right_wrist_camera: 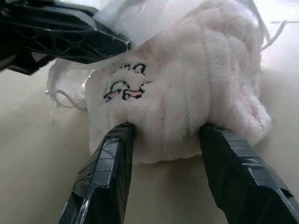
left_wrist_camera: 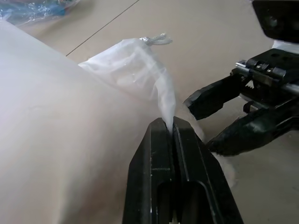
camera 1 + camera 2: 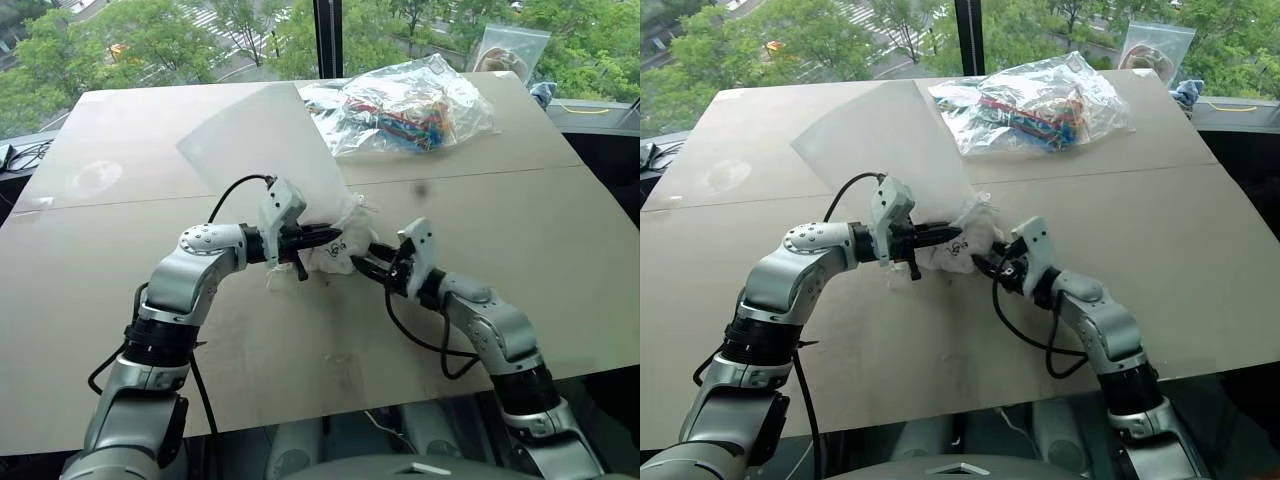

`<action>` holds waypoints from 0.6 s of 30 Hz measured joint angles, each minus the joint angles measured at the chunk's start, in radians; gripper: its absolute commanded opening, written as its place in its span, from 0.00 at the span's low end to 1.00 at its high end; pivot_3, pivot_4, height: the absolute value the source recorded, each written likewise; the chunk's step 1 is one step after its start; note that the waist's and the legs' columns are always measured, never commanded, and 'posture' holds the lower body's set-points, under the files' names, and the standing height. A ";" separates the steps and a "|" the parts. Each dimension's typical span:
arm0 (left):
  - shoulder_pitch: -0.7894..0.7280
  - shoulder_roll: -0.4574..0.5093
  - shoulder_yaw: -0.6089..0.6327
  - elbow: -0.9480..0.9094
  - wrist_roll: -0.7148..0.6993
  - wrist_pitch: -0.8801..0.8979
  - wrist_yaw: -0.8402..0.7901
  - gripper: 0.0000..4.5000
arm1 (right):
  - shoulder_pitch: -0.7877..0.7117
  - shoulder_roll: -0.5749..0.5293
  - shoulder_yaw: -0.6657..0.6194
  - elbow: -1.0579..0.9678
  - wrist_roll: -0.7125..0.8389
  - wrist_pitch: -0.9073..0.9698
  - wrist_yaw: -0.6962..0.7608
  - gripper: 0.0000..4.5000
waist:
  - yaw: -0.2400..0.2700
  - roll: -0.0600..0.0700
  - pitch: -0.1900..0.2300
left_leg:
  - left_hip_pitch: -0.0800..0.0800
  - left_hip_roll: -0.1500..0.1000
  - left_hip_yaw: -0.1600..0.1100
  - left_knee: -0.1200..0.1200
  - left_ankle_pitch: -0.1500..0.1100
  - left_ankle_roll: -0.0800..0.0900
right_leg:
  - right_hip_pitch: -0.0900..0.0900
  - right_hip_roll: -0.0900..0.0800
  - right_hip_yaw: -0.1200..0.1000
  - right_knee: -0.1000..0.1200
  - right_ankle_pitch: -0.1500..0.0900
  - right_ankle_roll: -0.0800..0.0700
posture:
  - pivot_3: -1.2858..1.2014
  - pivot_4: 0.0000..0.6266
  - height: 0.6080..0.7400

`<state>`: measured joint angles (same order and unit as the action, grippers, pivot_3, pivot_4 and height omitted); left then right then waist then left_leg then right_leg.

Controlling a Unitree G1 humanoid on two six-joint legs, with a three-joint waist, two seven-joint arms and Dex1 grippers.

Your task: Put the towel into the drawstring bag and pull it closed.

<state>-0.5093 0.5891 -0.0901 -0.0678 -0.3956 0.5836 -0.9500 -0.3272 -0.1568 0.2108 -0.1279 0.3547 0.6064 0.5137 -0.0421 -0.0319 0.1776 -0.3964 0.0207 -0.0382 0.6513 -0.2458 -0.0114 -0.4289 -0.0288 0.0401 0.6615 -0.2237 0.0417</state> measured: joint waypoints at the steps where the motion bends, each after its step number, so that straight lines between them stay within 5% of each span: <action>1: -0.002 0.001 0.001 -0.001 0.000 0.011 0.001 0.00 | -0.043 0.036 0.016 0.087 -0.027 -0.022 -0.016 0.38 | 0.000 0.000 0.000 | 0.000 0.000 0.000 0.000 0.000 0.000 | 0.000 0.000 0.000 0.000 0.000 0.000 | 0.52 0.24 1.00; 4: 0.000 0.006 0.002 -0.031 -0.003 0.055 0.003 0.00 | -0.135 0.096 0.021 0.250 -0.076 -0.134 -0.016 0.05 | -0.001 0.000 0.000 | 0.000 0.000 0.000 0.000 0.000 0.000 | 0.000 0.000 0.000 0.000 0.000 0.000 | 0.52 0.24 1.00; 5: 0.000 0.008 0.002 -0.040 -0.007 0.067 0.003 0.00 | -0.146 0.110 0.018 0.276 -0.080 -0.159 -0.014 0.02 | -0.001 0.000 0.000 | 0.000 0.000 0.000 0.000 0.000 0.000 | 0.000 0.000 0.000 0.000 0.000 0.000 | 0.52 0.24 1.00; 10: 0.037 0.012 0.031 -0.129 -0.101 0.196 0.011 0.00 | -0.233 0.191 0.015 0.424 -0.077 -0.332 0.097 0.02 | -0.003 0.000 0.000 | -0.001 0.000 0.000 0.000 0.000 0.000 | -0.001 -0.001 0.000 0.000 0.000 0.000 | 0.52 0.24 1.00; 16: -0.048 -0.011 0.251 -0.193 -0.576 0.631 0.054 0.00 | -0.245 0.215 -0.012 0.372 -0.014 -0.392 0.203 0.02 | 0.003 0.000 0.000 | -0.002 -0.001 -0.004 0.001 0.000 0.000 | 0.001 -0.003 -0.005 0.000 0.000 0.000 | 0.52 0.24 1.00; 18: -0.067 0.011 0.263 -0.205 -0.609 0.660 0.074 0.00 | -0.214 0.198 -0.028 0.315 -0.020 -0.393 0.168 0.02 | 0.000 0.001 0.000 | -0.001 -0.002 -0.004 0.001 0.000 0.000 | 0.001 -0.003 -0.004 0.001 0.000 0.000 | 0.52 0.24 1.00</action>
<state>-0.5763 0.6001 0.1732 -0.2725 -1.0041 1.2437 -0.8756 -0.5414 0.0409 0.1826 0.1868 0.3348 0.2131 0.6816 -0.0419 -0.0311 0.1773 -0.3973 0.0190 -0.0420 0.6524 -0.2458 -0.0115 -0.4279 -0.0317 0.0360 0.6623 -0.2234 0.0415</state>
